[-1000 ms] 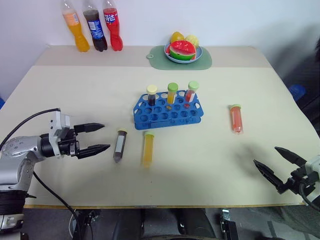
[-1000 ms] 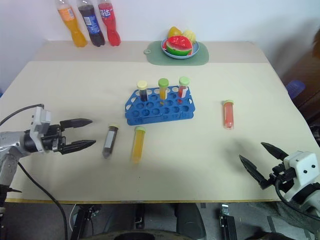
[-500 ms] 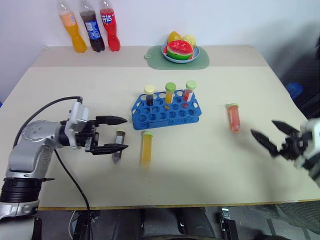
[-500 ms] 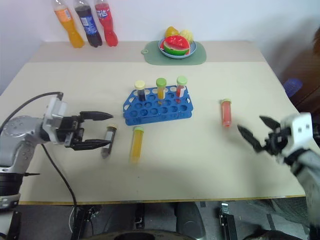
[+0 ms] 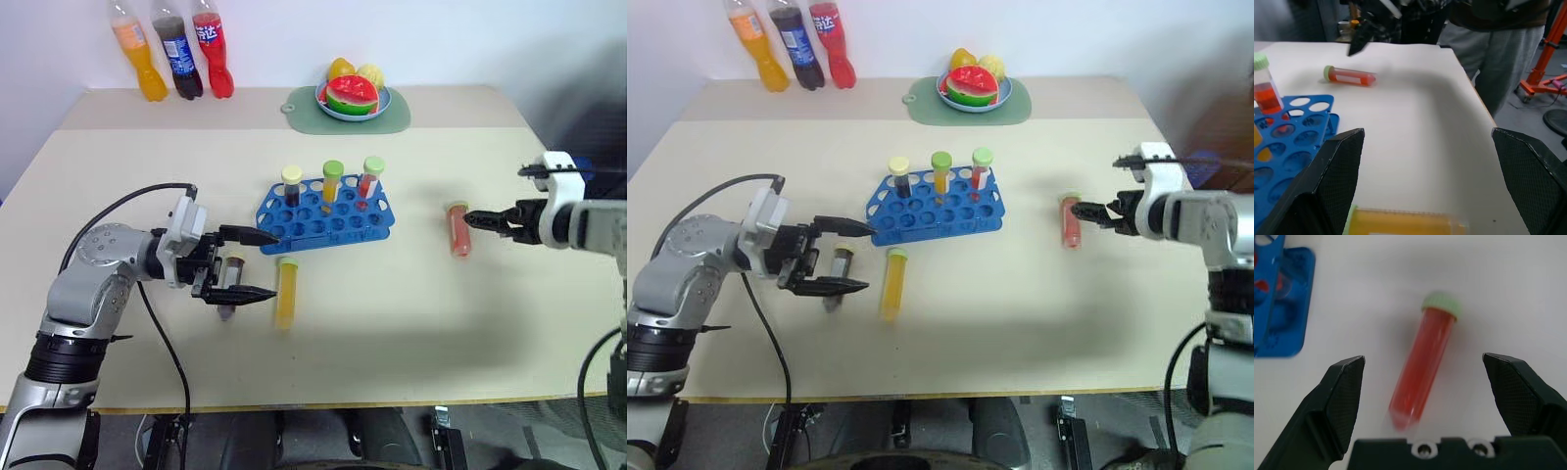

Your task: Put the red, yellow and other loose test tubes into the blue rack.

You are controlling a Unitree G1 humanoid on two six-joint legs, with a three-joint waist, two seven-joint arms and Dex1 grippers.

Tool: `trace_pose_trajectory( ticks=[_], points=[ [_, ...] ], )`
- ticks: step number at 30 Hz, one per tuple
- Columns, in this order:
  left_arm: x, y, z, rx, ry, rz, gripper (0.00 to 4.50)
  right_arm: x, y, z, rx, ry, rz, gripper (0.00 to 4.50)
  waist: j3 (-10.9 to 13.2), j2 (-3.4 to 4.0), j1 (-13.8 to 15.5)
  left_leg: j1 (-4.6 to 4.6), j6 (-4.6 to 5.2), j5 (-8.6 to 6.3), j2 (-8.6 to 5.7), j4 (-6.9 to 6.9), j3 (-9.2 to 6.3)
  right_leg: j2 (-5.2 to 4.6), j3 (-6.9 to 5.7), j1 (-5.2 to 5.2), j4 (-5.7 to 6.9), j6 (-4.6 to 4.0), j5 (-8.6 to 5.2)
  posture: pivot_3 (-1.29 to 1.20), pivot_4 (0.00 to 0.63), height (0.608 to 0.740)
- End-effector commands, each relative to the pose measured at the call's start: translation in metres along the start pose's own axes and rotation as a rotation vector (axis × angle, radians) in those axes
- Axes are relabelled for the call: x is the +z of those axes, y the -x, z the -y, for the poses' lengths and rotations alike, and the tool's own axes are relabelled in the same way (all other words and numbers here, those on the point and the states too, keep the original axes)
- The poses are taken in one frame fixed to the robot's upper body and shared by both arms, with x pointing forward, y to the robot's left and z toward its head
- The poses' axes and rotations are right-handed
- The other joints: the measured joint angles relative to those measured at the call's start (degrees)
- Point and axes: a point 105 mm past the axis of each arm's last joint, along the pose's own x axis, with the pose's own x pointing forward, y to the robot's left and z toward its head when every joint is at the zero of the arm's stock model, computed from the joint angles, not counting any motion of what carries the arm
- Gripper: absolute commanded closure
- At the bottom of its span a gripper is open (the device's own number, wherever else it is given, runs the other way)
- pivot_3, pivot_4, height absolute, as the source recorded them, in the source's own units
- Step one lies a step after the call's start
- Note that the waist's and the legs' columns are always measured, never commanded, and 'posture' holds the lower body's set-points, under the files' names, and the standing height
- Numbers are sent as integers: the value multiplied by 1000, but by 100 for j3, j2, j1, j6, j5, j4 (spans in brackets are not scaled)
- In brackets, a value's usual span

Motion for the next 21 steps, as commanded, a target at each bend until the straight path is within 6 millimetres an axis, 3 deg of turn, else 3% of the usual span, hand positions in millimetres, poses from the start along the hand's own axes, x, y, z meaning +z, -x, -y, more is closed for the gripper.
trace_pose_trajectory(
  ticks=[1, 9, 16, 21],
  points=[
    [8, 1, 7, -7, -21, 10, 220, 7, -12, 4, 2, -14, -23, 244, 0, 0, 3, -1, 0, 0, 0, 1, 1, 0, 0, 0, -1, 1, 0, 0, 150, 740],
    [7, 3, 18, 23, 3, 0, 220, 1, -52, 1, -15, 55, -121, 244, 3, 5, -7, -7, 1, -1, -1, 2, 3, 0, 1, -6, 2, 14, 8, 0, 150, 740],
    [8, 5, 22, 46, 18, 0, 145, -12, -66, 4, -37, 201, -194, 3565, 2, 3, -14, -5, 0, 0, 0, 3, 5, 0, 0, -5, 5, 19, 11, 0, 150, 740],
    [6, 5, 23, 69, 18, 3, 145, 7, -61, 8, -35, 353, -33, 3711, 1, 2, -13, -1, 0, 0, 0, 5, 6, 0, 1, -4, 8, 19, 11, 0, 150, 740]
  ],
)
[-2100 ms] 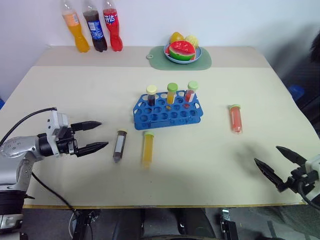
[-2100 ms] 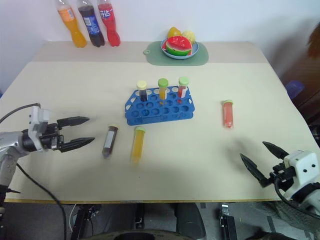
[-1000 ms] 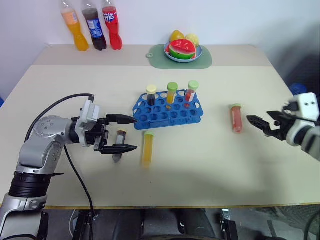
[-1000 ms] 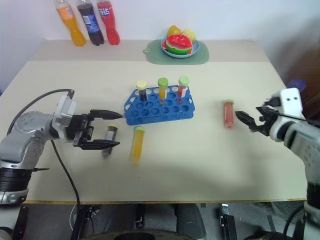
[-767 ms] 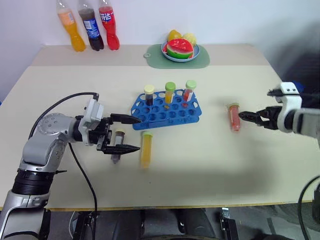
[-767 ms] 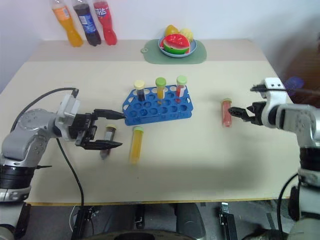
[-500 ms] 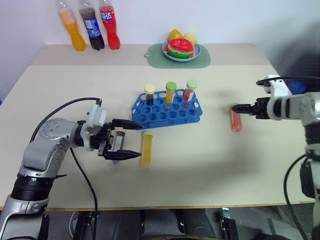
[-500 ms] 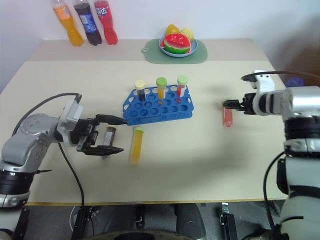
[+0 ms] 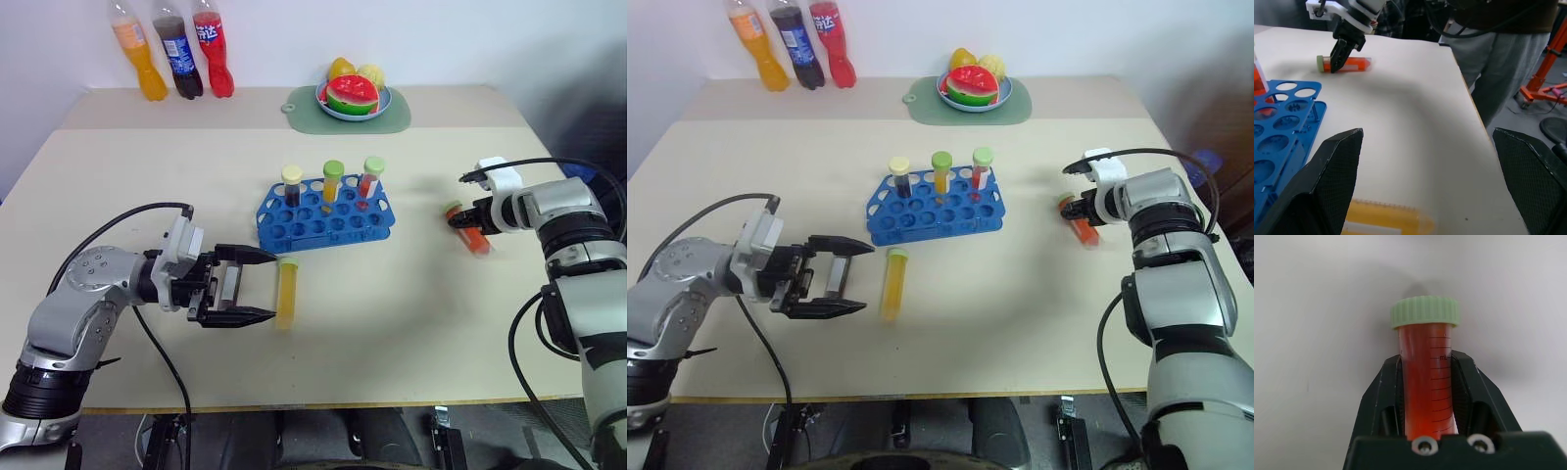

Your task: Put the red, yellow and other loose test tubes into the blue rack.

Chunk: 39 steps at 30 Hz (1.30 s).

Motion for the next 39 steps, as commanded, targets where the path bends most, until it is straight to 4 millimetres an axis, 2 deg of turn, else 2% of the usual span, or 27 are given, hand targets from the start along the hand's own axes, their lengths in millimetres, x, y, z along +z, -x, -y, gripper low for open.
trace_pose_trajectory(
  ticks=[1, 2, 3, 6, 8, 10, 14, 20, 33, 39],
  points=[
    [9, 2, 1, 26, -38, 21, 145, 19, 12, 6, -19, 103, 185, 3711, 0, 0, 12, 0, 0, 0, 0, 1, -1, 0, 0, 1, -1, 0, 0, 0, 150, 740],
    [9, 1, 1, 32, -34, 28, 145, 27, 19, 4, -14, 85, 259, 3711, 0, 0, 11, 0, 0, 0, 0, 2, 0, 0, 0, 2, 0, 1, 0, 0, 150, 740],
    [8, 1, 1, 39, -35, 31, 145, 42, 29, -3, 17, 54, 405, 3711, 0, -1, 13, 0, 0, 0, 0, 3, 1, -1, 1, 2, 0, 1, 1, 0, 150, 740],
    [5, -2, -2, 57, -36, 39, 145, 68, 75, -33, 71, 64, 830, 3711, 2, 5, 37, -1, 0, 0, 1, 4, 2, -1, 3, 2, 3, 7, 3, 0, 150, 740],
    [3, -4, -3, 61, -38, 45, 145, 69, 95, -50, 61, 66, 984, 3711, 3, 8, 22, 1, 0, 0, 7, -3, -4, 8, 0, 1, 5, 24, 12, 0, 150, 740],
    [4, -8, -8, 71, -11, 79, 145, 65, 101, -68, 3, 46, 1087, 3711, 3, 10, 33, 4, -1, 0, 10, -4, -4, 15, 2, 0, 10, 25, 13, 0, 150, 740],
    [2, -15, -13, 63, 2, 97, 145, 62, 96, -108, -56, 33, 1219, 3711, 1, 7, 21, 8, -3, 2, 10, 1, -6, 17, 3, 4, 11, 23, 12, 0, 150, 740],
    [0, -16, -21, 85, -17, 104, 145, 71, 74, -139, -81, -78, 1302, 3711, 2, 8, 9, 10, -4, 2, 9, 4, -1, 17, 12, 4, 10, 19, 11, 0, 150, 740],
    [0, -11, -16, 154, -11, 111, 145, 51, 22, -166, -18, -96, 1253, 3711, 1, 8, -12, 14, -4, 2, 10, -1, -1, 17, 13, 7, 11, 20, 12, 0, 150, 740],
    [0, -7, -13, 179, -10, 100, 145, 48, 8, -176, 4, -87, 1243, 3711, 0, 6, -12, 23, -4, 2, 11, -1, -1, 17, 13, 17, 11, 18, 11, 0, 150, 740]
  ],
)
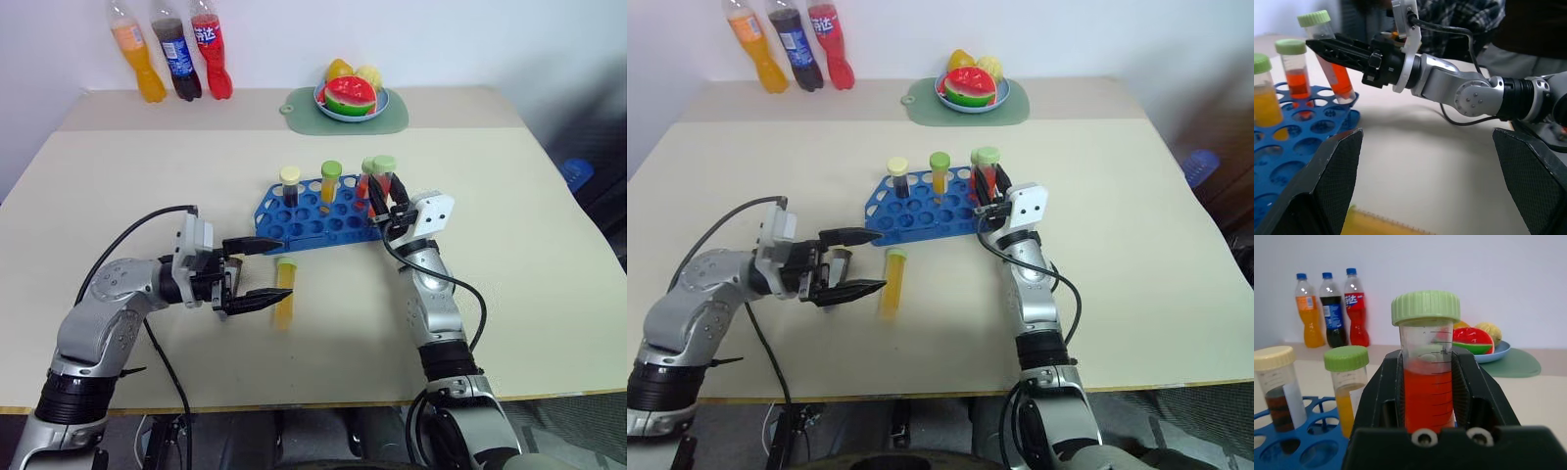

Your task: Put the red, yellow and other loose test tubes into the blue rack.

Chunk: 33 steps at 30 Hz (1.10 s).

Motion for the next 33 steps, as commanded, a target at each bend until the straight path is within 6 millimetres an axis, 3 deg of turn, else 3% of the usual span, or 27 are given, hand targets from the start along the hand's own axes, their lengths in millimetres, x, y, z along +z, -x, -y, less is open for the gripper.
trace_pose_trajectory(
  ticks=[1, 5, 7, 8, 11, 12, 16, 19, 23, 26, 28, 31, 33],
  points=[
    [11, 3, 3, 8, -44, 13, 145, -11, -1, -8, 19, -8, -16, 3711, 0, 0, 2, 0, 0, 0, 0, 0, 0, 0, 0, 0, 0, -2, -1, 0, 150, 740],
    [12, 3, 5, 12, -37, 15, 145, -20, 0, -16, 49, -37, -25, 3711, 0, 0, -35, 2, 0, 0, 1, 0, 0, 0, 0, 0, 0, -2, 0, 0, 150, 740],
    [13, 3, 5, 12, -34, 16, 145, -23, 2, -17, 57, -37, -27, 2691, -1, 0, -93, 3, 0, 0, 2, 0, -1, 0, -1, 1, 2, -1, 0, 0, 150, 740],
    [14, 2, 5, 17, -22, 27, 145, -24, 4, -17, 65, -23, -27, 2400, -1, 0, -111, 3, 0, 0, 3, -1, -1, 1, -1, 1, 3, 0, 0, 0, 150, 740],
    [20, 3, 3, 48, 19, 73, 145, -23, 11, -15, 91, 27, -25, 820, 1, 3, -124, 4, 0, 0, 3, -6, -2, 1, -1, 0, 4, 1, 1, 0, 150, 740],
    [24, 3, 2, 66, 45, 93, 145, -22, 14, -13, 103, 51, -24, 549, 1, 2, -122, 4, 0, 0, 3, -7, -2, 1, -1, -1, 4, 1, 1, 0, 150, 740],
    [37, 4, -4, 189, 165, 147, 145, -10, 32, 2, 149, 151, -31, 549, 1, 2, -78, 1, 0, 0, -3, -5, -5, -9, -1, 0, 3, 3, 1, 0, 150, 740],
    [37, 8, -11, 328, 253, 70, 145, 2, 49, 11, 190, 195, -66, 549, -1, -1, -80, 0, 0, 0, -9, -3, -3, -24, -1, 3, 3, 5, 2, 0, 150, 740],
    [48, 12, -18, 385, 365, 47, 145, 17, 78, 24, 243, 247, -147, 549, 0, -4, -59, 4, 0, 0, -10, -2, -9, -22, -3, 5, 7, 6, 1, 0, 150, 740],
    [34, 18, -29, 490, 497, -145, 145, 24, 93, 28, 276, 268, -200, 549, -1, -8, -63, 6, 0, 0, -10, -1, -7, -21, -4, 7, 6, 4, 0, 0, 150, 740],
    [26, 17, -31, 497, 597, -298, 145, 30, 100, 31, 297, 288, -227, 549, 0, -9, -85, 11, 0, 0, -11, -1, -11, -18, -4, 10, 7, 5, 0, 0, 150, 740],
    [26, 12, -38, 513, 685, -367, 145, 37, 107, 34, 337, 316, -250, 549, 1, -9, -53, 13, 0, 0, -14, -1, -13, -17, -3, 14, 5, 5, -1, 0, 150, 740],
    [20, 9, -32, 457, 762, -482, 145, 40, 115, 30, 419, 337, -273, 549, 4, -13, -9, 13, 0, 0, -15, -1, -10, -19, -1, 16, 2, 5, -1, 0, 150, 740]
  ],
)
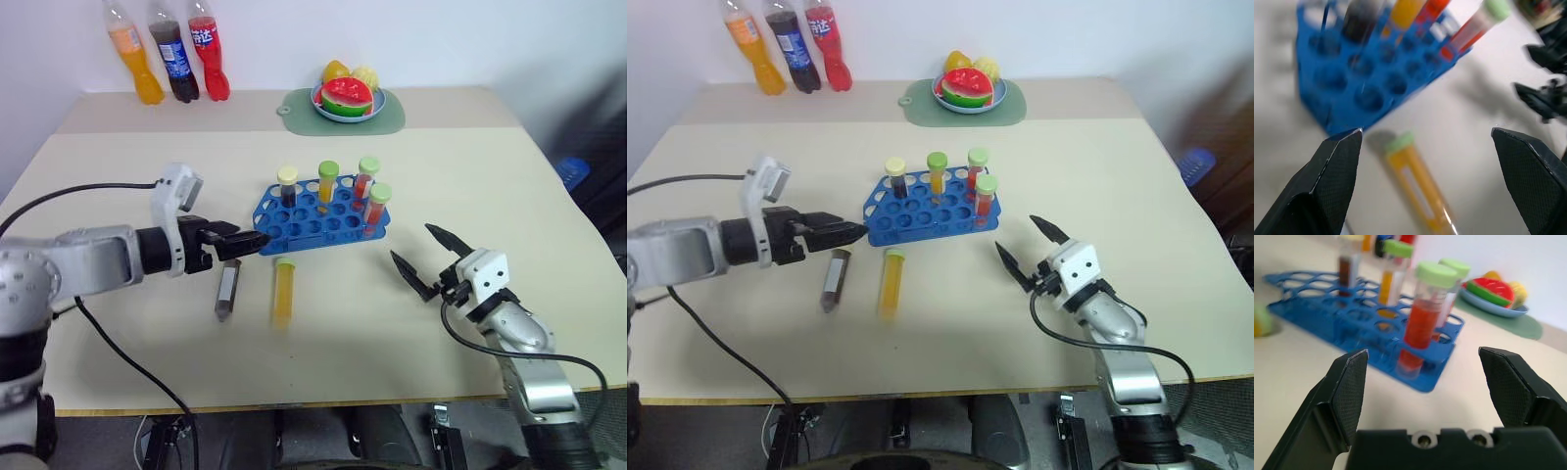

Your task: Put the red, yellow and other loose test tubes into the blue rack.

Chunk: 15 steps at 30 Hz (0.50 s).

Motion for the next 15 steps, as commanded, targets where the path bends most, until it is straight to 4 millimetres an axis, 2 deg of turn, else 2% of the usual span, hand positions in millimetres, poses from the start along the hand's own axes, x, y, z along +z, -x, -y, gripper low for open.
trace_pose_trajectory(
  ticks=[1, 5, 10, 15],
  points=[
    [-10, -4, 7, -47, 63, -203, 145, 17, 14, -9, 144, 65, 17, 549, 3, -4, 43, -2, 0, 0, 0, 2, 2, 1, -1, -2, 0, 0, 0, 0, 150, 740],
    [6, -18, 8, -96, 124, -387, 145, 8, 45, -42, 409, 71, -84, 549, 10, -21, 227, -5, 0, 0, -6, 3, -9, 8, -9, 5, -4, -5, -8, 0, 150, 740],
    [13, -38, 7, -19, 162, -535, 145, 4, 66, -56, 516, 47, -156, 549, 13, -30, 233, -3, 0, 0, -11, 14, -8, 5, -5, 20, -23, -19, -16, 0, 150, 740],
    [14, -53, 13, 19, 154, -614, 145, 5, 72, -68, 568, 9, -175, 549, 27, -54, 200, -5, -1, 0, -10, 11, -14, 8, -6, 13, -19, -21, -17, 0, 150, 740]
  ],
)
